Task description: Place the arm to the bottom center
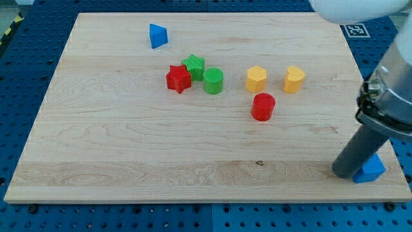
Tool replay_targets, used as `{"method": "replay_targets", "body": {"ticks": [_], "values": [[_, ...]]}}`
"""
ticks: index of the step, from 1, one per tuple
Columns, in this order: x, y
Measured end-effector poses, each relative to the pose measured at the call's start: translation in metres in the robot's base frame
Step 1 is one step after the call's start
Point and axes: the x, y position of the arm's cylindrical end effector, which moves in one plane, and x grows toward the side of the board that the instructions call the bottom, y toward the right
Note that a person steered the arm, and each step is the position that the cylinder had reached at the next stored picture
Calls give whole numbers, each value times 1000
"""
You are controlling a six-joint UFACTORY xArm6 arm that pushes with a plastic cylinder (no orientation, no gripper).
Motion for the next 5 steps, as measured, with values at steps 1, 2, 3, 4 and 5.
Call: {"method": "replay_targets", "body": {"ticks": [1,2,3,4,5], "values": [[0,18],[0,24],[0,24],[-28,-1],[-44,-38]]}}
